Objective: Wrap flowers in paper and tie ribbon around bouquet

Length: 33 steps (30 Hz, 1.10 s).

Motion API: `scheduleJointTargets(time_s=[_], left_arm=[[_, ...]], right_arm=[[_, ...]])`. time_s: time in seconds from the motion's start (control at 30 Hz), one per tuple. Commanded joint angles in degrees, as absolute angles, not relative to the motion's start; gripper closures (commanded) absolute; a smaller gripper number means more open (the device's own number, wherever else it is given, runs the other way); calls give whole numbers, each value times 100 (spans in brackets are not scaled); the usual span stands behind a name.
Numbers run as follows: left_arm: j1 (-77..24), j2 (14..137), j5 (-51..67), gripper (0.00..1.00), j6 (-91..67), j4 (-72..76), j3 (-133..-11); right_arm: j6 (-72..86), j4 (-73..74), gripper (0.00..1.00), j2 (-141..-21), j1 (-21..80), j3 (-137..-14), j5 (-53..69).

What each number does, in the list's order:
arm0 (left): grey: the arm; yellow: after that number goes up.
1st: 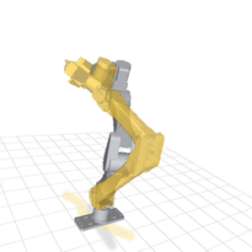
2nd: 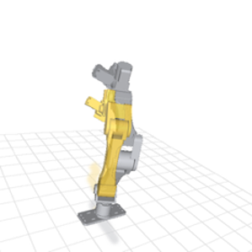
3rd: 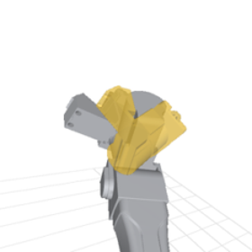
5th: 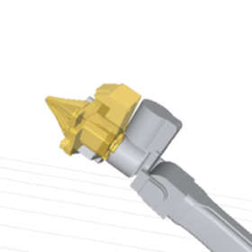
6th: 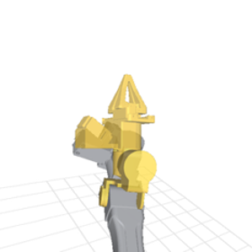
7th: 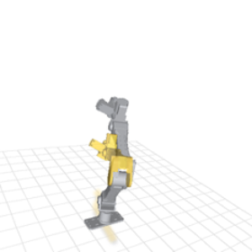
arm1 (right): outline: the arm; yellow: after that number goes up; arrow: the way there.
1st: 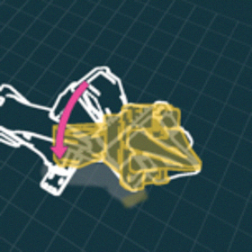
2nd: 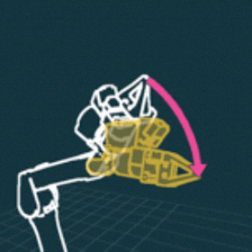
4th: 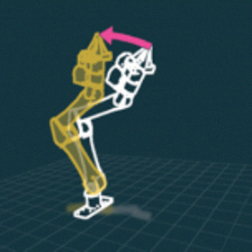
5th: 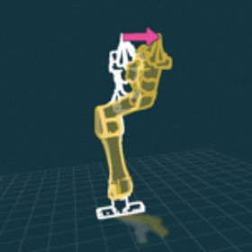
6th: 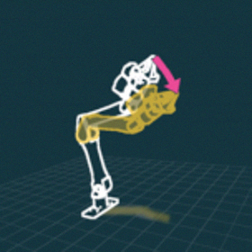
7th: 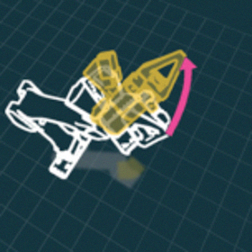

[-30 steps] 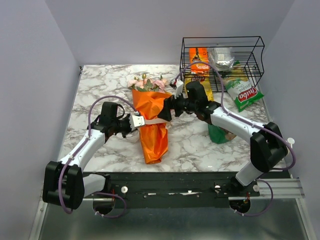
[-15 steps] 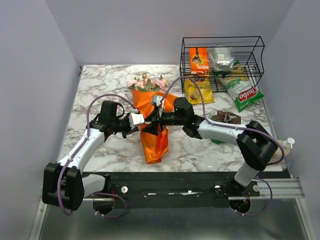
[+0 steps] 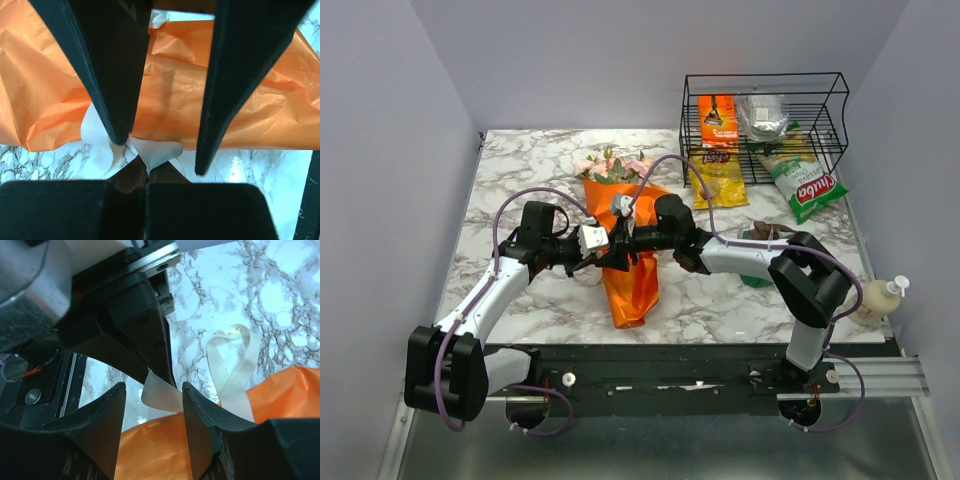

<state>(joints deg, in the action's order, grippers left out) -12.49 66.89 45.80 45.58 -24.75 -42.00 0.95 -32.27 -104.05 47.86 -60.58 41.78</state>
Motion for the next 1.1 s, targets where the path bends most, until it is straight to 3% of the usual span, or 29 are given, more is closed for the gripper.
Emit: scheduleJointTargets(time_s=[0.0,0.03,0.1,0.27,0.33,0.47,0.5,0.53,0.63,0.73,0.87,1.0,1.07], left_arm=[[-1257,6618,4816,100,4605,-2470,-4324],[-1257,6627,4834,100,4632,-2470,-4333],[-1257,6636,4851,100,4641,-2452,-4342],[-1257,6653,4843,100,4780,-2601,-4342],[-1248,6645,4825,99,4860,-2706,-4342],[-1230,6618,4860,81,5211,-3101,-4377],[-1222,6627,4895,74,5412,-3216,-4403],[-1222,6601,4922,55,5510,-3504,-4429],[-1082,6574,5123,28,6167,-4355,-4693],[-818,6592,5299,9,6520,-5068,-5079],[-388,6828,5352,1,7082,-5966,-5615],[165,7154,4941,2,7261,-6162,-5810],[281,7312,4546,8,6910,-5330,-5670]], right_arm=[[-185,-3033,51,-10669,4930,-6424,4535],[-141,-3041,54,-10713,4931,-6442,4492],[-79,-3041,75,-10766,4931,-6469,4343],[-210,-2875,99,-10635,4922,-6416,4149],[-246,-2743,100,-10547,4913,-6355,3983],[-71,-2716,100,-10371,4878,-6206,3481],[-18,-2707,100,-10345,4878,-6205,3437],[-18,-2698,100,-10319,4861,-6196,3384],[298,-2689,100,-10187,4808,-6126,3252],[360,-2663,100,-10037,4781,-6012,3182],[430,-2575,99,-9993,4781,-5942,3155],[536,-2741,100,-9967,4790,-5845,3208],[606,-2821,100,-10019,4781,-5880,3322]])
